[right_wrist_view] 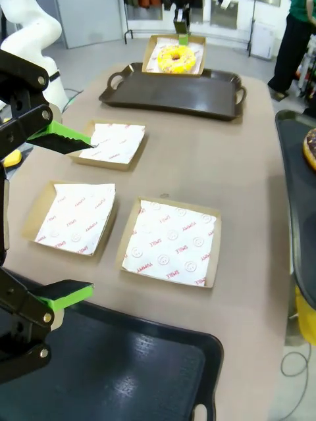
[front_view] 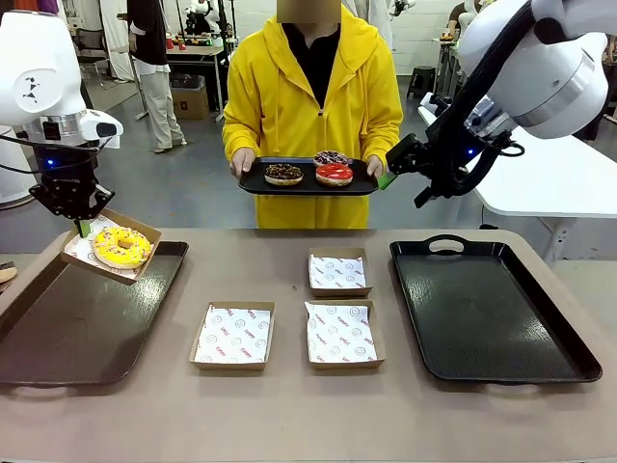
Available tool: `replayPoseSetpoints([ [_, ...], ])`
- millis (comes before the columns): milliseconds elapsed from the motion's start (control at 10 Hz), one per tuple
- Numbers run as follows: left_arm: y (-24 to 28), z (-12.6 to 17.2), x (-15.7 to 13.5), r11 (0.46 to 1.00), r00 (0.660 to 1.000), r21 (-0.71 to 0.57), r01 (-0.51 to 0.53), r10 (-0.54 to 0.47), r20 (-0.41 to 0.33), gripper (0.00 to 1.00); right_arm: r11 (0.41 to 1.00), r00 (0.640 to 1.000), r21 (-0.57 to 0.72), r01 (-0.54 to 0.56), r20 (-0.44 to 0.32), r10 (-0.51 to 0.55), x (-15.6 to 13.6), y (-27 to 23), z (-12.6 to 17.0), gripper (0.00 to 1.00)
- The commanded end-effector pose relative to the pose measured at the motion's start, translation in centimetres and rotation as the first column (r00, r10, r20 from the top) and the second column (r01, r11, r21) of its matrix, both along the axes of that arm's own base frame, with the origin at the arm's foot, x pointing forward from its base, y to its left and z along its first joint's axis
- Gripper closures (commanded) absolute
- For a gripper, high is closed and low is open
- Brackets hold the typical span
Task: Individually package the donuts and arrange them on the tray.
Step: Place the picked Paper togo box on the Handle tray while simultaneously picking up another Paper togo box from the table with the other hand.
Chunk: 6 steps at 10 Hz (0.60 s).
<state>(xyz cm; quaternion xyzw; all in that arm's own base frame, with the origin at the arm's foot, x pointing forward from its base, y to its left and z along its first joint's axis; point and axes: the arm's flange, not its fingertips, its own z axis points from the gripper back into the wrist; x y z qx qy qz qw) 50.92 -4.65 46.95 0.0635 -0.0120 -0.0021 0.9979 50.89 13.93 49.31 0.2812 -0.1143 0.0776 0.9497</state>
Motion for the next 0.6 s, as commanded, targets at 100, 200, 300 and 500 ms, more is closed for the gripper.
replayPoseSetpoints([
  [100,1.3,-0.8,0.9,0.999,0.999,-0.016,-0.033,0.033,0.025,0.99,0.982,0.999,-0.19,-0.009,-0.034,0.002,0.8,4.0,-1.1,0.0],
  [200,1.9,-1.3,1.2,0.999,0.999,-0.015,-0.045,0.045,0.01,0.99,0.969,0.998,-0.247,0.008,-0.054,-0.022,1.4,5.5,-2.1,0.0],
  [300,2.3,-1.6,1.3,0.998,0.998,-0.018,-0.054,0.054,0.012,0.99,0.957,0.996,-0.291,0.021,-0.071,-0.044,1.8,6.7,-3.0,0.0],
  [500,2.9,-2.0,1.6,0.997,0.997,-0.015,-0.076,0.076,0.011,0.99,0.93,0.993,-0.363,0.048,-0.087,-0.085,2.8,9.3,-4.6,0.0],
])
